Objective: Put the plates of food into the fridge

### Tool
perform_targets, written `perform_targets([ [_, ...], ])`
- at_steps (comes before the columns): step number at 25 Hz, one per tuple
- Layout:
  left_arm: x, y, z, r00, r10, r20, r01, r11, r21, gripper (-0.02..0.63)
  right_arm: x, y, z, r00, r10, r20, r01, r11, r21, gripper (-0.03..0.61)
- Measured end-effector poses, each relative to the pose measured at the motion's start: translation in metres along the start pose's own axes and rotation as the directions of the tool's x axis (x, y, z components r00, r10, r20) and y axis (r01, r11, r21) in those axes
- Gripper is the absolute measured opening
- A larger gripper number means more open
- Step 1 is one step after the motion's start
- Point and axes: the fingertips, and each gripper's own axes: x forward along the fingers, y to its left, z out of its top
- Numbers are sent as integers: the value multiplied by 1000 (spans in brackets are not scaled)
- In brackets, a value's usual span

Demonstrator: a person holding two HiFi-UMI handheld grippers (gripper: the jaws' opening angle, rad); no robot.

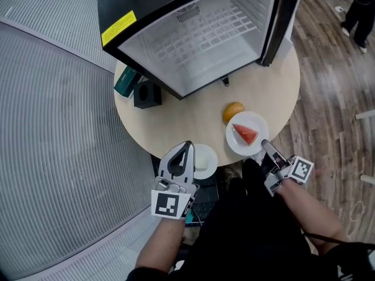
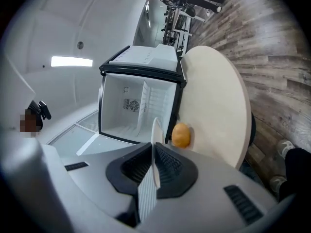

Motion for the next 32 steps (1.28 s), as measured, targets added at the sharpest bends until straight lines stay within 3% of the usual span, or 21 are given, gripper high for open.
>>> perform_targets([
  [12, 1, 22, 46, 996, 61, 67, -63, 998, 30, 3, 39, 48, 27, 996, 84, -20, -85, 996, -16, 20],
  [32, 31, 58, 90, 978, 169, 123, -174, 984, 30, 3, 124, 108, 86, 977, 209, -30, -210, 978, -6, 20],
])
